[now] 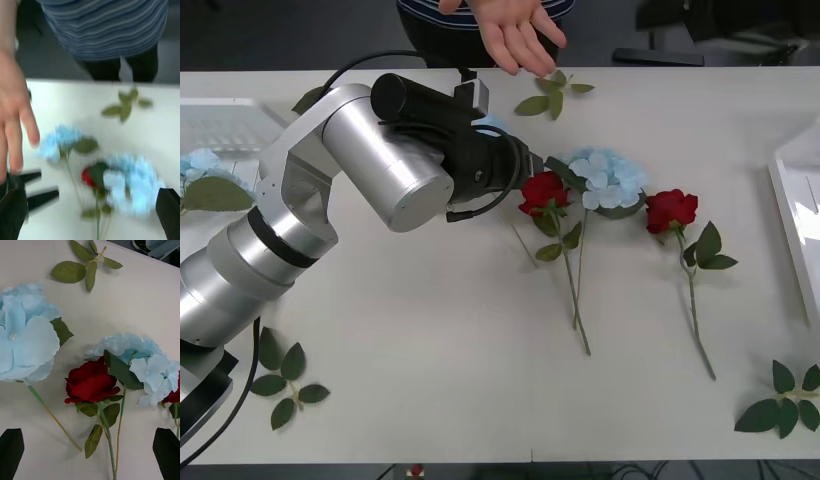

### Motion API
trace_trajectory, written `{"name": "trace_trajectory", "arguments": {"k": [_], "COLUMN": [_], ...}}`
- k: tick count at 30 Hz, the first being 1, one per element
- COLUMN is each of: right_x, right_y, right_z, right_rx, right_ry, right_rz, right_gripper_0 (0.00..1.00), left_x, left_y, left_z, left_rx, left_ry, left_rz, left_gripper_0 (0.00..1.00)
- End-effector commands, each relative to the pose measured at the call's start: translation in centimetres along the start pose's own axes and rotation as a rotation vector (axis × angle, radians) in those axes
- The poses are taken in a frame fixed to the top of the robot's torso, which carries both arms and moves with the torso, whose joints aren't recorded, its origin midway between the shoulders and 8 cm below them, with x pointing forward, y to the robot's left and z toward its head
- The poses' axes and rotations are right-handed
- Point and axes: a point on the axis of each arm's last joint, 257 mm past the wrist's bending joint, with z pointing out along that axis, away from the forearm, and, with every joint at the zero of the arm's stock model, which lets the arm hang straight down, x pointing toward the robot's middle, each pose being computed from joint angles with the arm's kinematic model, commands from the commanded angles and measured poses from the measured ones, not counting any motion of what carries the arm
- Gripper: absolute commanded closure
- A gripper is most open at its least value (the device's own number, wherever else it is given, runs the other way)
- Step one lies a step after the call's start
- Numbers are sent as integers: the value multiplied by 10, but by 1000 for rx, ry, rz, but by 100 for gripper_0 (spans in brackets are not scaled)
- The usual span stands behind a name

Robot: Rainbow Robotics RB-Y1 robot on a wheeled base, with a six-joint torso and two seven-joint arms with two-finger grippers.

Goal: Place the red flowers into the right box and the blue flowers into the left box. If a person shows an open palm, hand one flower to the person first, then continue sorting.

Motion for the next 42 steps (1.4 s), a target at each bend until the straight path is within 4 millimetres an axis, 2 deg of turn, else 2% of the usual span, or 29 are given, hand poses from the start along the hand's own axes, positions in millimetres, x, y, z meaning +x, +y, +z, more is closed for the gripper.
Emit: {"name": "trace_trajectory", "arguments": {"k": [1, 3, 6, 7, 9, 13, 15, 18, 23, 25, 28, 31, 37, 42], "right_x": [52, 93, 143, 151, 184, 228, 257, 282, 303, 305, 311, 319, 321, 323], "right_y": [-12, -20, -30, -33, -45, -67, -78, -89, -102, -110, -131, -142, -172, -187], "right_z": [-23, -28, -30, -30, -25, -14, -5, 9, 39, 49, 68, 84, 102, 119], "right_rx": [18, 35, 78, 90, 139, 204, 248, 299, 354, 379, 455, 469, 506, 496], "right_ry": [145, 247, 360, 374, 424, 467, 493, 499, 479, 456, 409, 389, 362, 363], "right_rz": [95, 172, 253, 263, 323, 383, 398, 375, 367, 360, 307, 299, 247, 234], "right_gripper_0": [0, 0, 0, 0, 0, 0, 0, 0, 0, 0, 0, 0, 0, 0], "left_x": [-20, -20, -20, -20, -20, -20, -20, -20, -20, -20, -20, -20, -20, -20], "left_y": [-26, -26, -26, -26, -26, -26, -26, -26, -26, -26, -26, -26, -26, -26], "left_z": [-12, -12, -12, -12, -12, -12, -12, -12, -12, -12, -12, -12, -12, -12], "left_rx": [48, 48, 48, 48, 48, 48, 48, 48, 48, 48, 48, 48, 48, 48], "left_ry": [-38, -38, -38, -38, -38, -38, -38, -38, -38, -38, -38, -38, -38, -38], "left_rz": [39, 39, 39, 39, 39, 39, 39, 39, 39, 39, 39, 39, 39, 39], "left_gripper_0": [0, 0, 0, 0, 0, 0, 0, 0, 0, 0, 0, 0, 0, 0]}}
